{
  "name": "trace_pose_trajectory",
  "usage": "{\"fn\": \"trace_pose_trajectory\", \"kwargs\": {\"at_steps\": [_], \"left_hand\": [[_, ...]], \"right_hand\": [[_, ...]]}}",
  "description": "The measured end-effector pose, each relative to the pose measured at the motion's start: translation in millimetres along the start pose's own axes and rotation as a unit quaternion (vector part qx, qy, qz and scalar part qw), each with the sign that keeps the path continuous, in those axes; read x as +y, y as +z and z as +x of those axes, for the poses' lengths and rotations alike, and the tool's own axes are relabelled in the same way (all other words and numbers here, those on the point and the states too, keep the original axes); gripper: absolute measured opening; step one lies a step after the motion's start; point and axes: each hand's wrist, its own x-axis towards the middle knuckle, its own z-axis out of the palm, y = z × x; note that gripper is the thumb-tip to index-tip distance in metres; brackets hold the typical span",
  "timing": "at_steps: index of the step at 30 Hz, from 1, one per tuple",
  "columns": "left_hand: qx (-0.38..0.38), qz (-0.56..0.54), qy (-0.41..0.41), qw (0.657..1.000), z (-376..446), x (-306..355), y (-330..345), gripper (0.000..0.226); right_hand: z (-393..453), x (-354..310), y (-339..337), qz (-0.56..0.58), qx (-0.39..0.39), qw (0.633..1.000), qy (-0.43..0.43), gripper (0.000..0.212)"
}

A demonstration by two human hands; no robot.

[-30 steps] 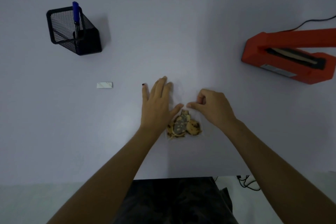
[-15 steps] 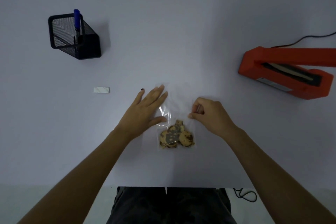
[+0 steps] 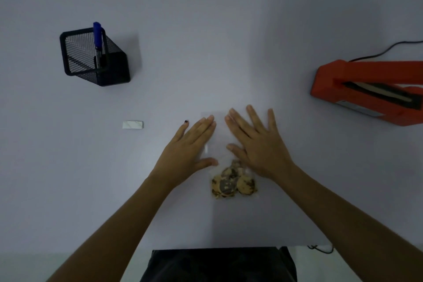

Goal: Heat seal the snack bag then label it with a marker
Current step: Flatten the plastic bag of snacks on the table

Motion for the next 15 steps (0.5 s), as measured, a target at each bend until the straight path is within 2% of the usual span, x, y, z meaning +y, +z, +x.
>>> {"fn": "trace_pose_trajectory", "kwargs": {"at_steps": [6, 10, 13, 15], "left_hand": [[0.000, 0.002, 0.008, 1.000, -2, 2, -4, 0.080], [0.070, 0.019, -0.030, 0.997, 0, 29, -12, 0.065], [0.092, 0.040, 0.018, 0.995, 15, 41, -10, 0.055], [0.057, 0.070, 0.037, 0.995, 27, 33, -8, 0.055]], "right_hand": [[-10, 12, 5, -0.019, -0.012, 0.999, 0.026, 0.067], [-10, 10, 7, -0.019, -0.007, 0.999, 0.035, 0.071], [-11, 10, 6, -0.015, -0.004, 0.999, 0.029, 0.073], [-11, 12, 5, -0.020, -0.002, 0.999, 0.026, 0.073]]}}
